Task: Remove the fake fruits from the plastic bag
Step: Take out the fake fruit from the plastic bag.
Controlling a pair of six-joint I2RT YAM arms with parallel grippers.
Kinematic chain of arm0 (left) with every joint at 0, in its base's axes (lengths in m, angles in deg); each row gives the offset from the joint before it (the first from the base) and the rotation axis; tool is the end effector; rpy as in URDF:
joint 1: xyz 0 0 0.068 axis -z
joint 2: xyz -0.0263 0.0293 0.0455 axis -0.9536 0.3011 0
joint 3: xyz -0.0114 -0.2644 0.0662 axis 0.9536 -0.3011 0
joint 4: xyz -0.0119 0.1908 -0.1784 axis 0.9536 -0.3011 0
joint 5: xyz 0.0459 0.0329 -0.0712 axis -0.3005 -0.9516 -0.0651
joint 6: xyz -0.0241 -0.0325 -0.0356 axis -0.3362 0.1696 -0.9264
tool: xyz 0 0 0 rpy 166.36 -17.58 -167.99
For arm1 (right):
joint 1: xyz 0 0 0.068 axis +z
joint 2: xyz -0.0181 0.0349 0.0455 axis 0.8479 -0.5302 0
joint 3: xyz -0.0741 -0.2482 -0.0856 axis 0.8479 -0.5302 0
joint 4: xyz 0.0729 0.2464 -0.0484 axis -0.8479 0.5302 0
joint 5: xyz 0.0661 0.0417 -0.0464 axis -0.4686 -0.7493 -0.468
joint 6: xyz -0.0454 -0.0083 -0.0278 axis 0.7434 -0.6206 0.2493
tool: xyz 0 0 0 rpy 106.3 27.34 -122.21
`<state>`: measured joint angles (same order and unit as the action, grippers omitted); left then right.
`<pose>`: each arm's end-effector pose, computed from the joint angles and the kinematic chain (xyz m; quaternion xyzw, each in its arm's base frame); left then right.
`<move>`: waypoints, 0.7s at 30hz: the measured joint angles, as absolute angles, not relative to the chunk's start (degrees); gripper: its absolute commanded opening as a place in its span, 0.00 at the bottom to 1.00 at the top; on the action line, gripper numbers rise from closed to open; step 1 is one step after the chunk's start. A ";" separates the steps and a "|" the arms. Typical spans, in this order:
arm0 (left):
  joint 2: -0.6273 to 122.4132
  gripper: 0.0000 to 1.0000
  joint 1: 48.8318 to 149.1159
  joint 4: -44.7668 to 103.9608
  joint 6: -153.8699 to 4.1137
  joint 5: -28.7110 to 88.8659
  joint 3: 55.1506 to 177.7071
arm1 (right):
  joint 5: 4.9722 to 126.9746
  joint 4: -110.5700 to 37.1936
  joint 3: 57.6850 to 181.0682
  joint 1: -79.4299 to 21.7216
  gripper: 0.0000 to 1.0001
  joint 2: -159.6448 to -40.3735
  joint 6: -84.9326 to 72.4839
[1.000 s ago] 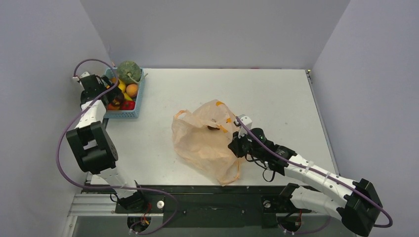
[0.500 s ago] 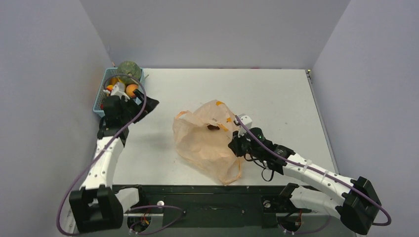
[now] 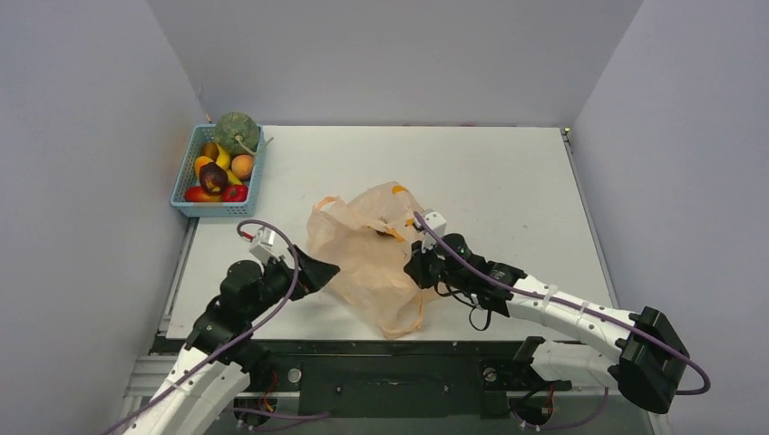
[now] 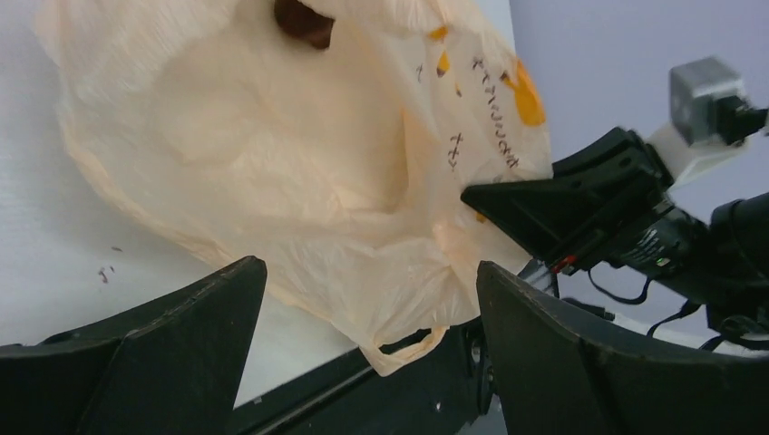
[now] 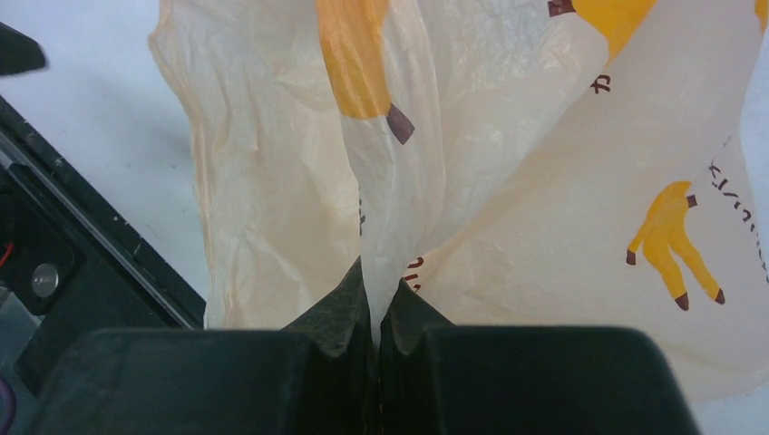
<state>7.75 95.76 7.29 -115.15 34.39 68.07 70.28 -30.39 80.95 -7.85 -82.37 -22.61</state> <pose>0.1090 -0.0553 0.2454 -0.1373 0.7983 -0.4239 0.4053 0.1522 0.1855 0.2353 -0.2181 0.8516 0.3047 0.3666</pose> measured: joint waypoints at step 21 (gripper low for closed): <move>45.78 0.47 127.02 34.06 -113.03 3.36 69.21 | 71.64 -33.14 78.55 -0.18 0.00 -80.82 -25.10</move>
